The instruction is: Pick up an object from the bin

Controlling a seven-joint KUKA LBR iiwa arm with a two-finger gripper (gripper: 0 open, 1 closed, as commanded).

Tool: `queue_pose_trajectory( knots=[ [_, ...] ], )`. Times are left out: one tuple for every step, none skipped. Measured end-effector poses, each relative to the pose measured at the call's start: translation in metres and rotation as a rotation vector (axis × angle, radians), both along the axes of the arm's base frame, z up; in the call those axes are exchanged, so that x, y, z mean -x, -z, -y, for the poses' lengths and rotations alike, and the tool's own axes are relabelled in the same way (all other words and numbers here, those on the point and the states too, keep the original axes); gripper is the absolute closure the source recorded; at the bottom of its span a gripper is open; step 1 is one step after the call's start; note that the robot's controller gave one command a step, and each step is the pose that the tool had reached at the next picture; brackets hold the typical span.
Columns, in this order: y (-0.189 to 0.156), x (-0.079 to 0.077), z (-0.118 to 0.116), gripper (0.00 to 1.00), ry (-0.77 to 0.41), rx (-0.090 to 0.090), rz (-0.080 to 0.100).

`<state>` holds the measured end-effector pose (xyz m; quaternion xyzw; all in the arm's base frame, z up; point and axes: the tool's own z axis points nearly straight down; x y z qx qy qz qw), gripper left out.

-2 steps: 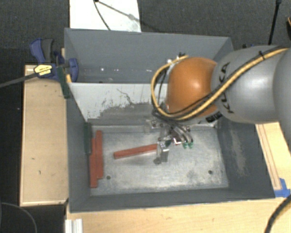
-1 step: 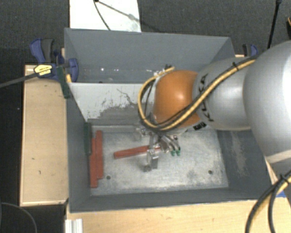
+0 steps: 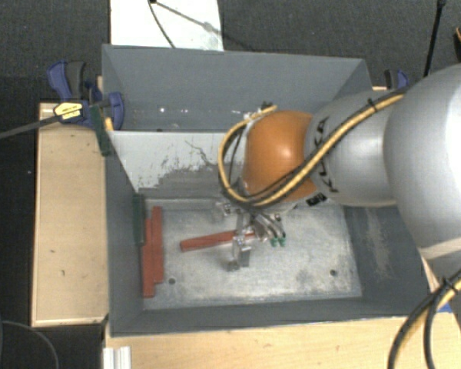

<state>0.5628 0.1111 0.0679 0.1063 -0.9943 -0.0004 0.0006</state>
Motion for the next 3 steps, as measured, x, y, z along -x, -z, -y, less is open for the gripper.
queue_pose_trajectory(
  knots=[
    [0.0,0.0,0.0,1.0,0.006,0.0,0.0],
    [-0.096,-0.003,0.0,1.0,0.017,-0.002,0.011],
    [-0.109,-0.004,0.0,1.0,0.023,-0.001,0.007]
  ],
)
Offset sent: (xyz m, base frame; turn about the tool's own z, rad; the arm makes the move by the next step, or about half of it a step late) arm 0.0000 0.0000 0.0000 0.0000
